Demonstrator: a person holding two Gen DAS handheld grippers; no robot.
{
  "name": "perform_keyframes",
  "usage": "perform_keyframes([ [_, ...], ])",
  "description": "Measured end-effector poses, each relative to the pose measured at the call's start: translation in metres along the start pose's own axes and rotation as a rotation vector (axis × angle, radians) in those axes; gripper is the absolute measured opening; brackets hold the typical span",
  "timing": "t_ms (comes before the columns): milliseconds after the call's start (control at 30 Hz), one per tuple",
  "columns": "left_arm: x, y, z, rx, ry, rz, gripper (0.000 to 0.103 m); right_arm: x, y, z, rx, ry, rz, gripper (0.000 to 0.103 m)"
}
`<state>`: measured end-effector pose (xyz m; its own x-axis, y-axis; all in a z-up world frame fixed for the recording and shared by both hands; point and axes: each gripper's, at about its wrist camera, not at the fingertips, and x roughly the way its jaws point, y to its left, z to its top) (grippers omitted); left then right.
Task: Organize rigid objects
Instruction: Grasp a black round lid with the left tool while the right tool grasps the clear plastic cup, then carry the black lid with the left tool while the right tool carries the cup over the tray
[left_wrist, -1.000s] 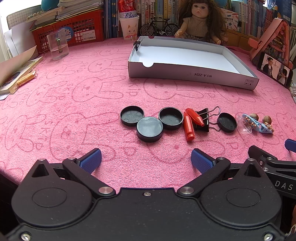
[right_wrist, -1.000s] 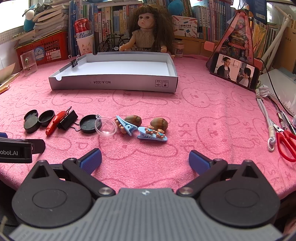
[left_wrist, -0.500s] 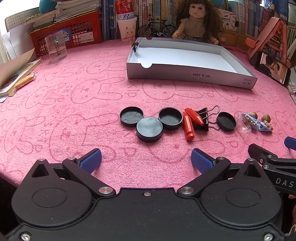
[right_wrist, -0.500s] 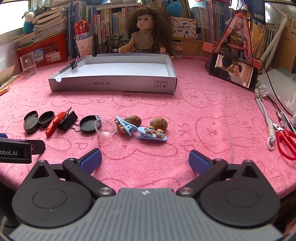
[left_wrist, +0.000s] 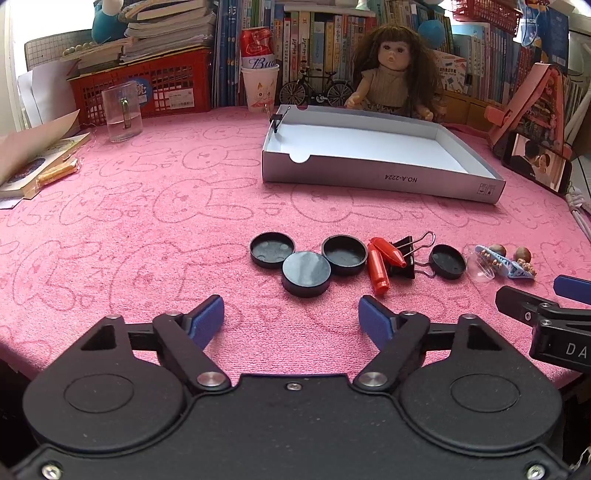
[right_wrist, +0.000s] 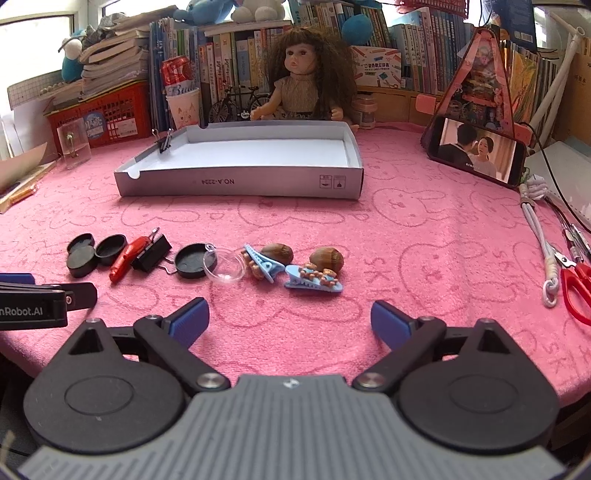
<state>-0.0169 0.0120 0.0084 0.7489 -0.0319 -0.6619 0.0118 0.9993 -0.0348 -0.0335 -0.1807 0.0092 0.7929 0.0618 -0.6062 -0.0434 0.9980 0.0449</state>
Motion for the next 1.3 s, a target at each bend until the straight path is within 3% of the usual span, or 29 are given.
perform_keyframes([
  [167,-0.004,0.002,0.004,-0.011,-0.022,-0.042,0.042,-0.008,0.008,0.007,-0.028,-0.037,0.093,0.078],
  [333,-0.002,0.005,0.006,-0.023,-0.023,-0.067,0.033,-0.001,0.013,0.013,-0.026,-0.018,0.144,0.056],
  [567,0.006,0.008,0.009,-0.033,-0.021,-0.068,0.033,0.014,0.016,0.016,-0.021,0.019,0.187,0.040],
  [1300,0.016,0.007,0.006,-0.031,-0.048,-0.079,0.029,0.033,0.010,0.021,0.050,-0.007,0.189,0.051],
])
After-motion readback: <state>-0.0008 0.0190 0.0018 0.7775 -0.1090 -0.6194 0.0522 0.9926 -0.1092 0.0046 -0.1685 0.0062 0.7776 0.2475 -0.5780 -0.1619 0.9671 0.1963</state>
